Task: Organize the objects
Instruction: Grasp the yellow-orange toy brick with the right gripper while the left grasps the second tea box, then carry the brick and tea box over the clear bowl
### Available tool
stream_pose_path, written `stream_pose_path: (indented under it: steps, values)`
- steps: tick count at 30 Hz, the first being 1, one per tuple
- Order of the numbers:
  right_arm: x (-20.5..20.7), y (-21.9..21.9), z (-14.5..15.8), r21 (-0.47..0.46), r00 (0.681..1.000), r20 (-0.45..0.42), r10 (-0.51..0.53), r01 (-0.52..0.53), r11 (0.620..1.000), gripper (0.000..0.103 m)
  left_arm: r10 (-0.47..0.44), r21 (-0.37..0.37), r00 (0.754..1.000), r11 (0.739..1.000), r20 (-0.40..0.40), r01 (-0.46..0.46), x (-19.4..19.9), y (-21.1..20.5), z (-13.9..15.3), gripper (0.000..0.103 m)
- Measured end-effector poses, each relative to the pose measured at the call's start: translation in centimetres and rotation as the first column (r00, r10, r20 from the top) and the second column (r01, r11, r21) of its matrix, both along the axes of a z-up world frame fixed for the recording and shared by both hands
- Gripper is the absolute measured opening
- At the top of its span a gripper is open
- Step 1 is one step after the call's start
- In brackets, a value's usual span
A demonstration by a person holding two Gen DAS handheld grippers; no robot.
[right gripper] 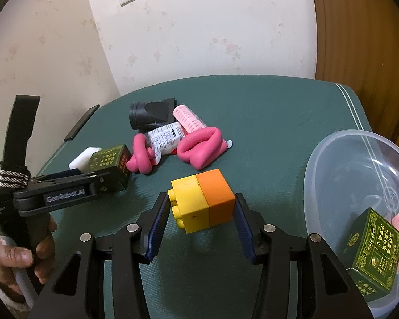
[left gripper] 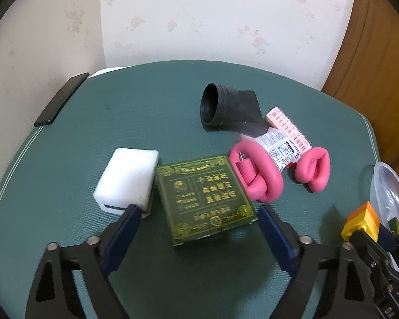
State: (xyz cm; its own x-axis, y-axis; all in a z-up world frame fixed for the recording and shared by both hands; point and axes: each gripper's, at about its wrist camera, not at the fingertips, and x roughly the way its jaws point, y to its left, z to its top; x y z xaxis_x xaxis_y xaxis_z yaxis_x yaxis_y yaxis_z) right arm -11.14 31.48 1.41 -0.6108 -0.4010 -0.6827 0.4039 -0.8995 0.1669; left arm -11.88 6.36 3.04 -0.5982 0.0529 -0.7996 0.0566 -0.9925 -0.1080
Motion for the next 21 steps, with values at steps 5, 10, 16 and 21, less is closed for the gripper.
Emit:
stream_pose_path:
  steps: [5, 10, 16, 21]
  values:
    - [0.0, 0.2, 0.2, -0.009, 1.000, -0.006, -0.005, 0.005, 1.000, 0.050, -0.005, 0.009, 1.000, 1.000, 0.002, 0.005, 0.0, -0.2, -0.3, 0.071]
    - [0.1, 0.3, 0.4, -0.015, 1.000, -0.016, -0.008, 0.008, 1.000, 0.050, -0.009, -0.033, 0.999, 0.999, -0.046, 0.008, 0.9, 0.2, 0.7, 0.070]
    - [0.2, 0.9, 1.2, -0.039, 0.999, -0.043, -0.024, 0.022, 0.999, 0.050, -0.011, -0.054, 0.995, 0.999, -0.101, 0.005, 1.9, 0.5, 2.3, 0.070]
    - [0.2, 1.8, 1.9, -0.066, 0.997, -0.061, -0.048, 0.044, 0.997, 0.050, -0.012, -0.051, 0.993, 0.999, -0.119, 0.005, 2.7, 1.0, 3.1, 0.070]
